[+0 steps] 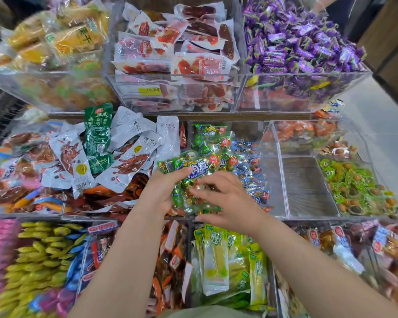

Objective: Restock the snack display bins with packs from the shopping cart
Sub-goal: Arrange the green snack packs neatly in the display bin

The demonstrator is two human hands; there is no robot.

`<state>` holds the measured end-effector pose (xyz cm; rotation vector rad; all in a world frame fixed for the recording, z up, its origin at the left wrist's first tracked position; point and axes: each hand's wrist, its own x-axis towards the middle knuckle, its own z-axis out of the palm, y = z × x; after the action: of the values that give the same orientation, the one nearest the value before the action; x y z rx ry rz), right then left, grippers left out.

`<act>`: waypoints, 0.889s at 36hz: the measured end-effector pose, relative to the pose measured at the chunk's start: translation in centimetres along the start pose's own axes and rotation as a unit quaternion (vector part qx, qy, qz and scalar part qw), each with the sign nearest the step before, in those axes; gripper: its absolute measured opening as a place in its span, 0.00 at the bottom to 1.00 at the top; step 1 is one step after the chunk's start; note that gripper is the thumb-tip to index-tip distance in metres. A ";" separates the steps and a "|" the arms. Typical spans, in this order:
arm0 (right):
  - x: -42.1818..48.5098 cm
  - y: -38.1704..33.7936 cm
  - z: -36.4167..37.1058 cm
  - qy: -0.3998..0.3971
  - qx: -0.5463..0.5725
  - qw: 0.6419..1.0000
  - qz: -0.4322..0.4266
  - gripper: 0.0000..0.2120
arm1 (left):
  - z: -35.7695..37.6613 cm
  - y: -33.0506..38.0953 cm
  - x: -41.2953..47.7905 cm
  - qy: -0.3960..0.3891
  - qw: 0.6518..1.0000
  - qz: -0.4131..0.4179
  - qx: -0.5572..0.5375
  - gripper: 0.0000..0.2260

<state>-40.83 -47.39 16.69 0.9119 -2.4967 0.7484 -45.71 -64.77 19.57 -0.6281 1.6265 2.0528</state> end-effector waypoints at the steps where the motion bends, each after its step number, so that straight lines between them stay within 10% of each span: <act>1: -0.1 -0.2 -0.2 -0.008 0.074 0.995 0.068 0.27 | -0.1 0.0 0.0 -0.003 1.000 0.008 0.000 0.44; 6: 0.8 0.9 0.0 0.011 0.315 0.810 0.494 0.43 | 0.2 0.0 0.3 0.001 0.997 0.058 0.055 0.59; 11: 0.6 3.9 1.4 0.000 0.434 0.705 0.561 0.37 | 0.0 -0.2 0.9 0.048 0.993 0.090 0.062 0.51; 23: -0.5 7.1 2.1 0.071 0.261 0.792 0.547 0.20 | -3.0 0.9 2.0 0.140 0.981 0.130 0.025 0.26; 32: 0.6 7.4 4.9 0.032 0.240 0.813 0.529 0.32 | -3.1 0.0 1.8 0.130 0.983 0.125 0.043 0.29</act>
<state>-47.09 -45.75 10.58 -0.5458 -2.6495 1.7358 -46.91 -67.65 17.83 -0.7170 2.0240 2.1293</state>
